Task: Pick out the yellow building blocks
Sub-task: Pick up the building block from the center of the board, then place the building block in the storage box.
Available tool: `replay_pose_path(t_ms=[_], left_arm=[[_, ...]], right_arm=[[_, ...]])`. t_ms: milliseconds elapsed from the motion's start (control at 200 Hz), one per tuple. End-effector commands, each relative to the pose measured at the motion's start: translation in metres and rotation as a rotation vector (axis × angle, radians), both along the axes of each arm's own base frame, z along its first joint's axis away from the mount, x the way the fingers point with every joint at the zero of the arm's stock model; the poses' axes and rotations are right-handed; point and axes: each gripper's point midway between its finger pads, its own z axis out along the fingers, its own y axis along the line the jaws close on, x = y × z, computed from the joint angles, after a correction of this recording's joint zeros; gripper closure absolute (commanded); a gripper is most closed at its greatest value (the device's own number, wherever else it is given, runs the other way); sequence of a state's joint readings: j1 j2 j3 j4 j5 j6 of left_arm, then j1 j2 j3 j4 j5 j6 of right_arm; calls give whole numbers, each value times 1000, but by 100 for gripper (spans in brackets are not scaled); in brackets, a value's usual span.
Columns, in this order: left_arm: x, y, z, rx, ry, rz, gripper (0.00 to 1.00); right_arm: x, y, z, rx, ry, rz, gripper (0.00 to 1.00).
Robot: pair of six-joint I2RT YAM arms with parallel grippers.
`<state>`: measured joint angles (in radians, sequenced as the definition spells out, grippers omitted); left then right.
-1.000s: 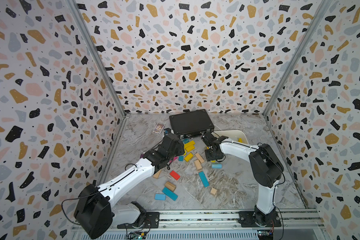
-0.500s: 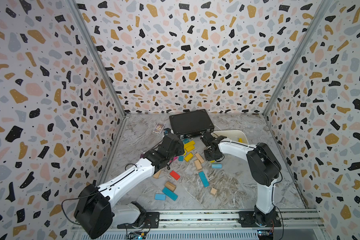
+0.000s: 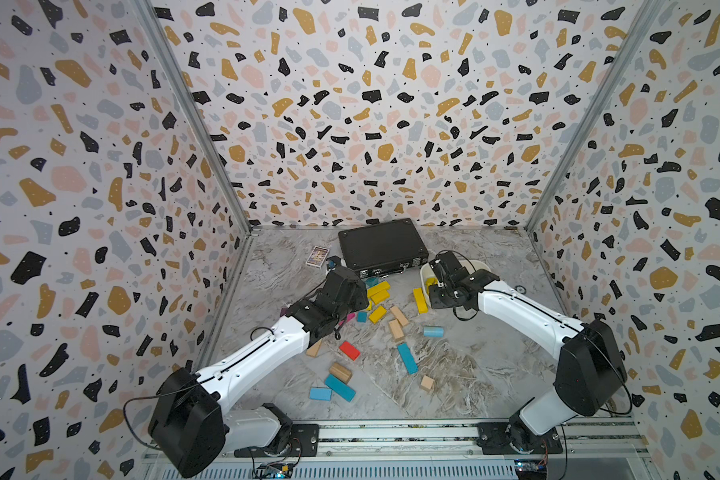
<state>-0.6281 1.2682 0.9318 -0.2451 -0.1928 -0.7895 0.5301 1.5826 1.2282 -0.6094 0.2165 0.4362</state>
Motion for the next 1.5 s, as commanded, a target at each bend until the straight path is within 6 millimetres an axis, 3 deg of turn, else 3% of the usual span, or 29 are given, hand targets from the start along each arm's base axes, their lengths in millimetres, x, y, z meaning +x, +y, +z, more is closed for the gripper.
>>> replay_pose_path(t_ms=[0,130,305,546,686,846,1061,1136,1196,1291,1497], left_arm=[[3,5,0,-4,-10,28,49],[0,11,1,8,-13,42,49],[-2,16,1,17,-20,58,49],[1,16,-2,23,-12,57,49],[1,14,-8,38,9,43,49],[2,8,-17,61,39,7,48],[11,-7,-20,179,40,-160,46],[14,-13,-20,259,19,-266,46],[13,-30,-20,282,-11,-426,45],[9,-48,-27,358,-13,-647,43],[12,-43,-56,646,97,-944,40]], right_arm=[[20,-44,-4,-37,30,-88,84],[38,-82,-21,-49,115,-171,84],[59,-105,-35,-61,148,-212,84],[77,-116,-55,-65,182,-232,81],[78,-119,-61,-82,191,-233,69],[76,-120,-51,-85,175,-223,57],[62,-122,-19,-72,137,-214,50],[53,-117,-6,-29,115,-206,50],[43,-113,1,13,102,-202,50],[25,-107,3,69,107,-193,50],[-12,-110,1,79,140,-187,50]])
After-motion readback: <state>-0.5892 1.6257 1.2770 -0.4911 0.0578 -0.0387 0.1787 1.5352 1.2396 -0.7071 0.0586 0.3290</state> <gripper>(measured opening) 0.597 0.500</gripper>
